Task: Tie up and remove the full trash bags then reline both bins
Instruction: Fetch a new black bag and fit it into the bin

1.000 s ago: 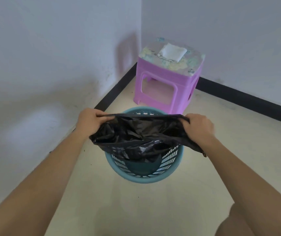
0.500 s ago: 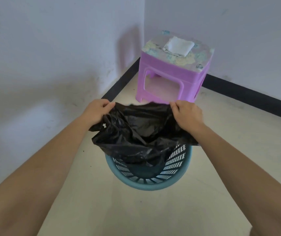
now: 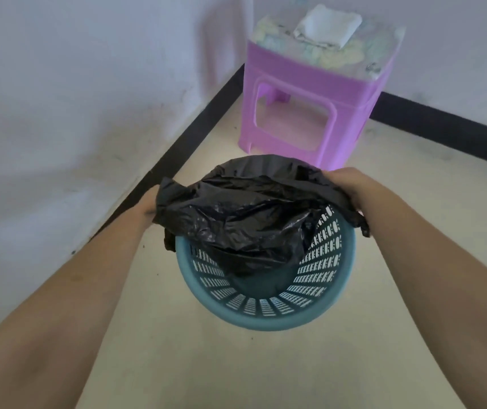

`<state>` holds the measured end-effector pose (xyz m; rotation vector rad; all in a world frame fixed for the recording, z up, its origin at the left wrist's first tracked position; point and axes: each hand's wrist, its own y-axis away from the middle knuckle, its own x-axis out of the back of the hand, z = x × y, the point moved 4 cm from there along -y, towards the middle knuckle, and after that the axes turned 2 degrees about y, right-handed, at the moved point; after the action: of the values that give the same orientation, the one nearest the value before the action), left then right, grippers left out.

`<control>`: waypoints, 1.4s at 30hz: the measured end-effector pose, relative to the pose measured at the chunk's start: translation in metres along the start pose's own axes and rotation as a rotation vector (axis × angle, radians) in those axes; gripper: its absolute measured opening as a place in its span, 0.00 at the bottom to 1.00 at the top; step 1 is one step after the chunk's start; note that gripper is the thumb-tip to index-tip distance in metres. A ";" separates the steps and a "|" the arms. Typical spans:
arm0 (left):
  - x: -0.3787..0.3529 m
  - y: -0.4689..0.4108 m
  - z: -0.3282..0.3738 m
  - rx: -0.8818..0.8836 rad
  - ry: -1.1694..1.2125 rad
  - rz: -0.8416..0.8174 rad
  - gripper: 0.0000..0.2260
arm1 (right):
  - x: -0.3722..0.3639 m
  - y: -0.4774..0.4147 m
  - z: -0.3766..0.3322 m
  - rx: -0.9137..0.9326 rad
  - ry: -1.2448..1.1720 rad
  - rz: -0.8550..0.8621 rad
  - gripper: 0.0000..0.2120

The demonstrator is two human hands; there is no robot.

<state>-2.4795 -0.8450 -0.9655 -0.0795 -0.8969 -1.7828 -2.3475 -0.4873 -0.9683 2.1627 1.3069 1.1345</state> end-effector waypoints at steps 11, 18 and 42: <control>0.000 0.105 0.017 0.029 0.088 0.417 0.23 | -0.017 0.131 0.008 0.524 0.435 0.695 0.25; -0.079 0.189 -0.028 0.243 0.496 0.636 0.17 | -0.060 0.178 0.082 0.160 -0.218 0.258 0.35; -0.057 0.186 0.002 -0.439 -0.065 0.672 0.06 | -0.062 0.154 0.102 -0.058 -0.859 0.312 0.14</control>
<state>-2.3014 -0.8233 -0.8918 -0.6481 -0.4266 -1.3083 -2.1953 -0.6085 -0.9570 2.4194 0.5585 0.2197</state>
